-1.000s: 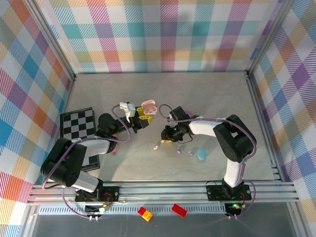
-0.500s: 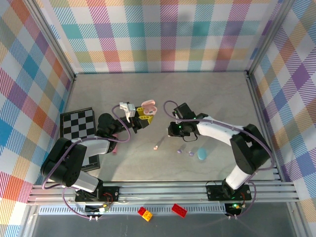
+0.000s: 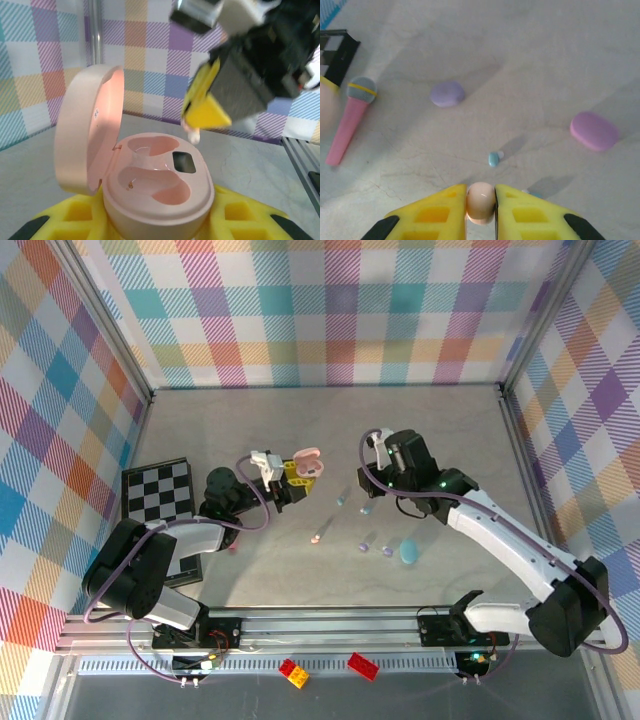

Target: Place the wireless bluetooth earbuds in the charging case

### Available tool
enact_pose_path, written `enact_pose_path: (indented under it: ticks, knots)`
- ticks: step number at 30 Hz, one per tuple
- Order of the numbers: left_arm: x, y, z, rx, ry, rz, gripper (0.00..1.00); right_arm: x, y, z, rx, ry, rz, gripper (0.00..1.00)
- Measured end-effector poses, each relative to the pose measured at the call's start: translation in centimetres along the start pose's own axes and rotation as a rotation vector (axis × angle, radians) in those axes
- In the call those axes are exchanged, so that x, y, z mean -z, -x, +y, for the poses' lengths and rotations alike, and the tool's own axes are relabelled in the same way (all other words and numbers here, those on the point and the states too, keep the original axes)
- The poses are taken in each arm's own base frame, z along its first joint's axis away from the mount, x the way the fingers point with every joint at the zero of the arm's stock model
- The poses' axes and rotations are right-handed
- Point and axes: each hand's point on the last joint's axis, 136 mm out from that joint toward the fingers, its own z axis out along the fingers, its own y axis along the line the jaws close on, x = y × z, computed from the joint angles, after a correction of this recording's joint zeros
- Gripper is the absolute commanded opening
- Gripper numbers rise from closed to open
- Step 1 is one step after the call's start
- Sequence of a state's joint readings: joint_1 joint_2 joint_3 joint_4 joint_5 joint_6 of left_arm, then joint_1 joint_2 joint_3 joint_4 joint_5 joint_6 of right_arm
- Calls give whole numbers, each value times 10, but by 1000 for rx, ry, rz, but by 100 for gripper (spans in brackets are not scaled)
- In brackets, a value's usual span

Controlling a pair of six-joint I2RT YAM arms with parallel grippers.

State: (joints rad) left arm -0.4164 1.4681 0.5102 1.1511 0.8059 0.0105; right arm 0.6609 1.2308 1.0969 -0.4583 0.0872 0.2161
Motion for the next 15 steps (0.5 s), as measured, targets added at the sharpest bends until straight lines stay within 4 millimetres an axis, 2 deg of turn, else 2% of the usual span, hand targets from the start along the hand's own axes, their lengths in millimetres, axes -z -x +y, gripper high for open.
enact_pose_path:
  ticks: [4,7,11,15]
  knots:
    - [-9,-6,-9,-11,-20,28,33,19,27,16,105,3,-59,19]
    - [-16,-8,-15,-18,-34,40,33,26,34,27,178,-1,-67,20]
    - [-24,-15,-20,-14,-52,58,33,19,36,41,269,-11,-45,19]
    - [-28,-21,-23,-13,-58,80,33,5,28,51,344,-24,1,20]
